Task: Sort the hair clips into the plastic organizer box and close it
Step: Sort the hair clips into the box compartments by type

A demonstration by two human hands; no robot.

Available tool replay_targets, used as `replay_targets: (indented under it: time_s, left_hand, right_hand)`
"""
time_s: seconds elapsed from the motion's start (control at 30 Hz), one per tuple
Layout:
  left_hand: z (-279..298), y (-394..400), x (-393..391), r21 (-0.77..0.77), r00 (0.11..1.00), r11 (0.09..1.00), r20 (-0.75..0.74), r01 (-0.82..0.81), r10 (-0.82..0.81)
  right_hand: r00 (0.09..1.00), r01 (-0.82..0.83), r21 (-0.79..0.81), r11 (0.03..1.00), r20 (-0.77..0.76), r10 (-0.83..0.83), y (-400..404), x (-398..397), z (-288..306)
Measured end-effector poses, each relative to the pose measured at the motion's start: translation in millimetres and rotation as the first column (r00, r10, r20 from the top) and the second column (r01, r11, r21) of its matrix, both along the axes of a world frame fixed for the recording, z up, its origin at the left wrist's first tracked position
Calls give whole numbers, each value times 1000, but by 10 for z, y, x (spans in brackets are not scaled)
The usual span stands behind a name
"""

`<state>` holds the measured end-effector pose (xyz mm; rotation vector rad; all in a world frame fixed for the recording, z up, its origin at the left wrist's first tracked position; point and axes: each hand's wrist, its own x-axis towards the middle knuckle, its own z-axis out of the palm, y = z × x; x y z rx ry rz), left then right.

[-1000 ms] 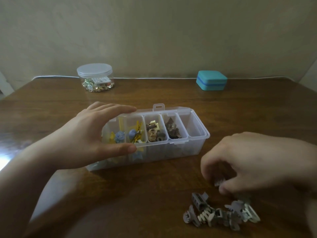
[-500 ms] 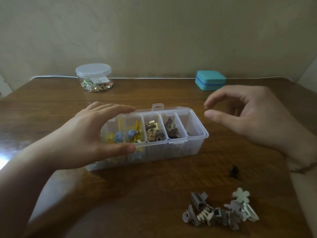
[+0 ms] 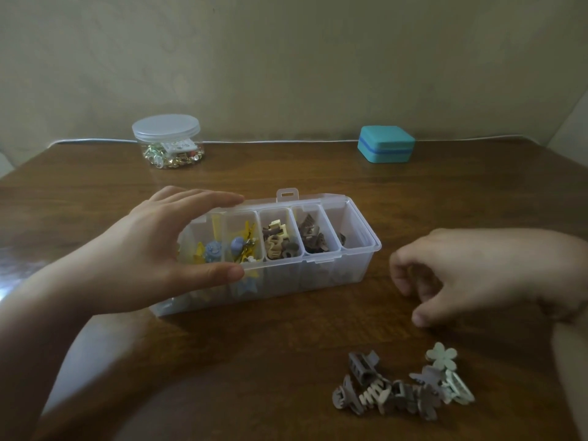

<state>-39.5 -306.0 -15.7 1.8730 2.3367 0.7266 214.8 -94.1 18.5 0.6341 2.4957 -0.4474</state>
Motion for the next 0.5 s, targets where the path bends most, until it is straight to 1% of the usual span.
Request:
replay_targets:
  time_s: [0.03, 0.07, 0.1, 0.13, 0.17, 0.2, 0.23, 0.27, 0.3, 0.33, 0.37, 0.43, 0.5]
  left_hand:
    - [0, -1, 0, 0, 1000, 1000, 1, 0, 0]
    - [1, -3, -2, 1, 1000, 1000, 2, -1, 1]
    - [0, -4, 0, 1, 1000, 1000, 3, -2, 2]
    - [0, -5, 1, 3, 1000, 1000, 2, -2, 2]
    - [-2, -5, 2, 4, 1000, 1000, 1, -2, 2]
    - [-2, -4, 0, 4, 1000, 1000, 1, -2, 2]
    - [-3, -2, -1, 3, 1000, 1000, 2, -1, 1]
    - [-2, 0, -4, 1, 1000, 1000, 3, -1, 1]
    - [-2, -1, -6, 0, 1000, 1000, 3, -1, 1]
    - [-2, -2, -8, 0, 1000, 1000, 4, -1, 1]
    - [-3, -4, -8, 1, 1000, 1000, 4, -2, 2]
    - [-7, -8, -12, 0, 1000, 1000, 4, -5, 5]
    - [-10, -4, -16, -2, 1000, 1000, 2, -5, 5]
  right_hand:
    - [999, -3, 13, 1000, -53, 3, 28, 17, 27]
    - [990, -4, 55, 999, -143, 11, 64, 39, 64]
    - [962, 7, 119, 993, -273, 26, 104, 56, 93]
    - [897, 47, 176, 983, -440, 35, 130, 59, 109]
    - [784, 109, 189, 976, -619, 32, 138, 48, 112]
    - [635, 164, 159, 974, -772, 19, 126, 22, 100]
    - [488, 191, 107, 976, -873, 0, 104, -16, 76]
    - [383, 188, 56, 981, -923, -21, 77, -62, 42]
    - [328, 160, 13, 987, -944, -40, 55, -103, 2]
    - [319, 127, -7, 992, -947, -47, 30, -132, -34]
    - [353, 100, 5, 995, -935, -31, 15, -147, -57]
    - [464, 79, 71, 994, -885, 26, 16, -134, -45]
    - [525, 105, 90, 990, -851, 22, 66, -71, 23]
